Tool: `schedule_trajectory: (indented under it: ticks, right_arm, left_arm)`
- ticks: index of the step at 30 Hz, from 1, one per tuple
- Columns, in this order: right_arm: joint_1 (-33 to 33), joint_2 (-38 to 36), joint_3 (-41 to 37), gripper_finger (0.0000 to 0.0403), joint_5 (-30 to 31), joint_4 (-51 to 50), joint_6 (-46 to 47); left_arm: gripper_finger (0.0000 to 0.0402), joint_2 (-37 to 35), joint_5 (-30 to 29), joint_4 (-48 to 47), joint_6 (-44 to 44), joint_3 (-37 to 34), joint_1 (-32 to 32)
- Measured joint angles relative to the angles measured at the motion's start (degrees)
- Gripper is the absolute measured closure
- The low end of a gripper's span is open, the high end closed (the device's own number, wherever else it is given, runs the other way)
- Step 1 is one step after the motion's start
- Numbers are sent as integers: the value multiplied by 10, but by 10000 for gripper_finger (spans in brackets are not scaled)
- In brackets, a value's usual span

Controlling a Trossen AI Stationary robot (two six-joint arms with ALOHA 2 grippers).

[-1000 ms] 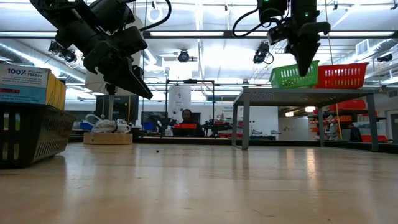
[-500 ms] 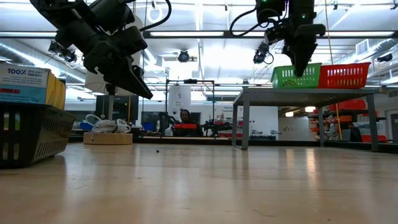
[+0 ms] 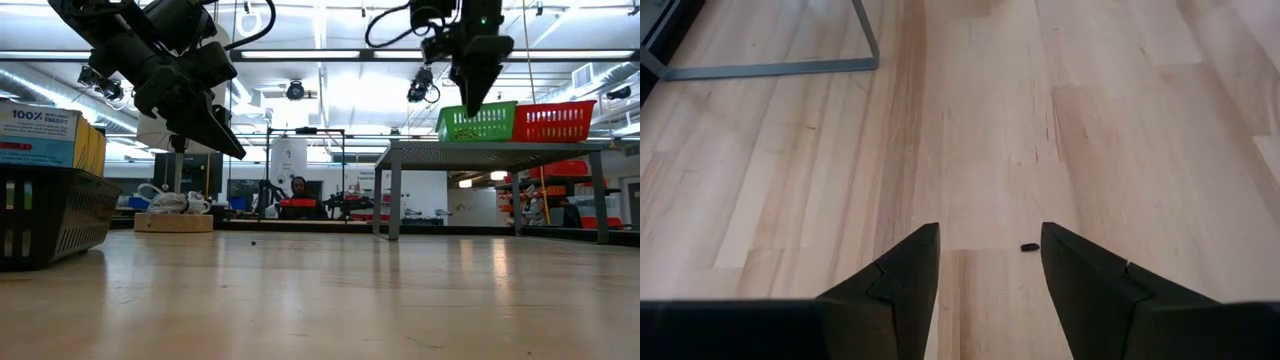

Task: Pick & Place Office Desk Supplies
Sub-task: Put the green bin on the shelf

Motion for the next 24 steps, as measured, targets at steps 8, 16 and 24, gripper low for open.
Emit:
schedule_trajectory:
  ticks: [8, 16, 24]
  right_arm:
    - [17, -1, 87, 247, 4, 0, 16]
    - [60, 39, 94, 386, 7, 64, 0]
    - [92, 130, 94, 399, 79, 53, -6]
  left_arm:
    - [220, 0, 5, 0, 1, 0, 0]
    - [220, 0, 6, 2, 2, 0, 0]
    - [220, 0, 6, 3, 0, 0, 0]
